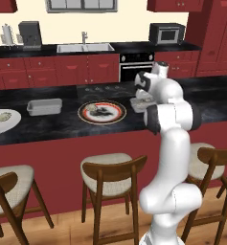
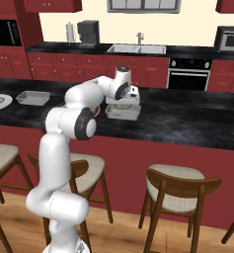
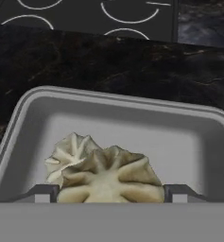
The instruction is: Place two dumplings into each of the tupperware containers and then place the containers in the fridge.
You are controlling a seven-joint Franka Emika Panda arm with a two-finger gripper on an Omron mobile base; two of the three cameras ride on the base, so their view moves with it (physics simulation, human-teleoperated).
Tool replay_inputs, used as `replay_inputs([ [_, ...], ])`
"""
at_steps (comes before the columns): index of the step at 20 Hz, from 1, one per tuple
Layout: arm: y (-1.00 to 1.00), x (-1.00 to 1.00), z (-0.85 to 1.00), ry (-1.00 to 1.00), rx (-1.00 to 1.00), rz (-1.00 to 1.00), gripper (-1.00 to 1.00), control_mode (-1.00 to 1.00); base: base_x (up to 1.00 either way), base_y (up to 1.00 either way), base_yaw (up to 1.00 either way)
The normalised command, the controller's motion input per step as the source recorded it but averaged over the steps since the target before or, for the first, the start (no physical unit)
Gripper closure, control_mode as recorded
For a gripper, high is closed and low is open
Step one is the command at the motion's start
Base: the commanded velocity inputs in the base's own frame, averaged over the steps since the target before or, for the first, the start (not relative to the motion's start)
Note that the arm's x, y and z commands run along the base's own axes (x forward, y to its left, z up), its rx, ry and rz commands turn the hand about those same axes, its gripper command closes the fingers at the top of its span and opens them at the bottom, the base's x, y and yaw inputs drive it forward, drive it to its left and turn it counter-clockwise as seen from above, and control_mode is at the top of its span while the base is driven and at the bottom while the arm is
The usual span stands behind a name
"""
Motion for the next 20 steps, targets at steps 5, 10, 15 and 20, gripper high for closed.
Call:
replay_inputs([
  [5,-0.48,0.00,-0.09,0.04,0.00,0.00,1.00,-1.00,0.00,0.00,0.00],
  [10,-0.09,0.00,-0.30,0.00,0.00,0.00,1.00,-1.00,0.00,0.00,0.00],
  [15,0.00,0.00,-0.23,0.00,0.00,0.00,1.00,-1.00,0.00,0.00,0.00],
  [20,0.04,-0.04,0.00,0.00,0.00,0.00,-1.00,-1.00,0.00,0.00,0.00],
])
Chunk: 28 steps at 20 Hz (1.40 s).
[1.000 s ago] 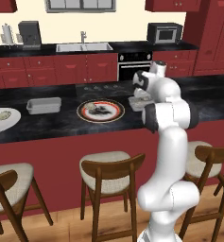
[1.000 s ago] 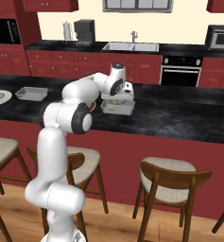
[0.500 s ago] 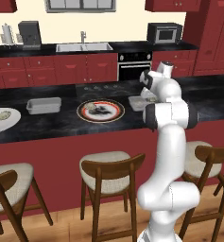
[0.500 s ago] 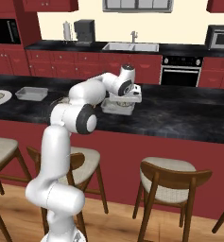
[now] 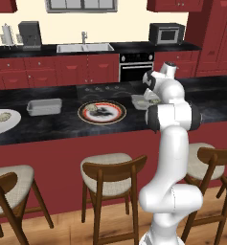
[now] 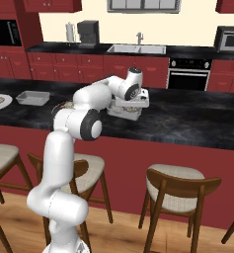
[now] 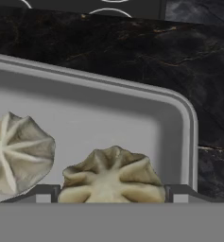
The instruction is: Place two dumplings into each of the tupperware containers and then place the containers in the fridge.
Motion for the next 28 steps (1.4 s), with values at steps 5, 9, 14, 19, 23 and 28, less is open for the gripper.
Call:
replay_inputs([
  [5,0.21,-0.01,0.00,0.00,0.00,0.00,-1.00,-1.00,0.00,0.00,0.00],
  [9,0.30,-0.11,0.00,0.00,-0.01,0.00,-1.00,-1.00,0.00,0.00,0.00],
  [14,0.14,-0.08,0.00,0.00,0.00,0.00,-1.00,-1.00,0.00,0.00,0.00],
  [19,0.41,-0.36,0.03,0.00,0.00,0.00,-1.00,-1.00,0.00,0.00,0.00],
  [23,0.45,-0.45,0.06,0.00,0.00,0.00,-1.00,-1.00,0.00,0.00,0.00],
  [28,0.48,-0.26,0.13,0.00,0.00,0.00,-1.00,-1.00,0.00,0.00,0.00],
])
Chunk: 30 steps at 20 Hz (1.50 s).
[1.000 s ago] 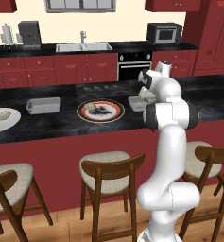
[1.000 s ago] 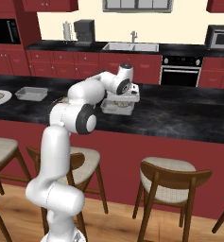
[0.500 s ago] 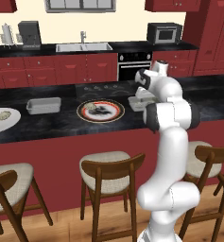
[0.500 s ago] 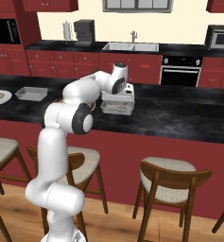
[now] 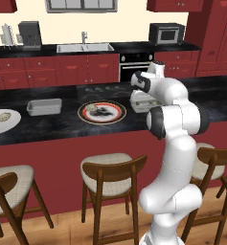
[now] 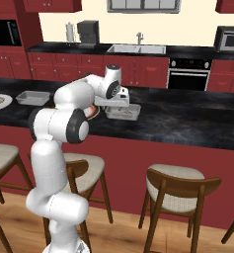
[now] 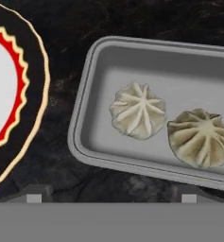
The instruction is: Place two dumplings into each of the tupperware containers and then place the containers in the fridge.
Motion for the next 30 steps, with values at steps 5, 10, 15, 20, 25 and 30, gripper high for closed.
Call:
replay_inputs([
  [5,0.54,0.10,0.00,0.00,-0.02,0.00,-1.00,-1.00,0.00,0.00,0.00],
  [10,0.14,0.43,0.00,0.01,0.00,0.00,-1.00,-1.00,0.00,0.00,0.00],
  [15,0.04,0.10,-0.01,0.11,-0.01,0.00,-1.00,-1.00,0.00,0.00,0.00],
  [20,0.18,0.00,-0.17,0.11,-0.05,0.00,-1.00,-1.00,0.00,0.00,0.00],
  [25,0.08,0.00,-0.15,0.08,-0.02,0.00,-1.00,-1.00,0.00,0.00,0.00],
  [30,0.01,0.00,-0.20,0.06,0.00,0.00,-1.00,-1.00,0.00,0.00,0.00],
])
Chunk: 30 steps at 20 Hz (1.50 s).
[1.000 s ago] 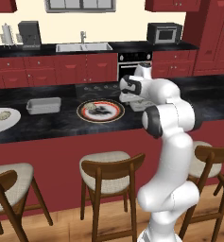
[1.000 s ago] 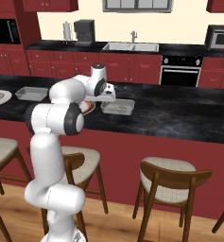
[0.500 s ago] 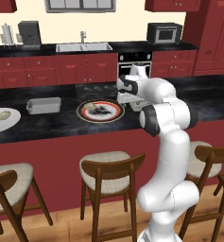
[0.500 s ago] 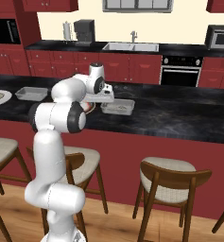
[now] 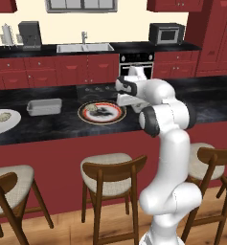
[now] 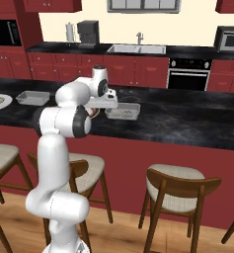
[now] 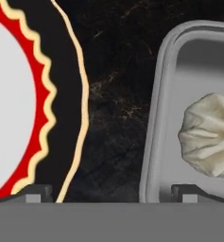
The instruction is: Place two dumplings into each of the tupperware containers and then place the containers in the fridge.
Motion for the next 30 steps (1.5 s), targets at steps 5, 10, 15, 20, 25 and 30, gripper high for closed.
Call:
replay_inputs([
  [5,0.00,0.00,-0.31,0.02,0.00,0.00,-1.00,-1.00,0.00,0.00,0.00],
  [10,0.05,0.00,-0.16,0.06,0.00,0.00,1.00,-1.00,0.00,0.00,0.00],
  [15,0.00,0.00,0.00,0.01,0.00,0.00,1.00,-1.00,0.00,0.00,0.00],
  [20,0.00,0.01,0.02,0.00,0.00,0.00,1.00,-1.00,0.00,0.00,0.00],
  [25,-0.14,0.07,0.69,0.00,-0.01,0.06,1.00,-1.00,0.00,0.00,0.00],
  [30,-0.04,-0.62,0.61,0.00,-0.09,0.20,1.00,-1.00,0.00,0.00,0.00],
])
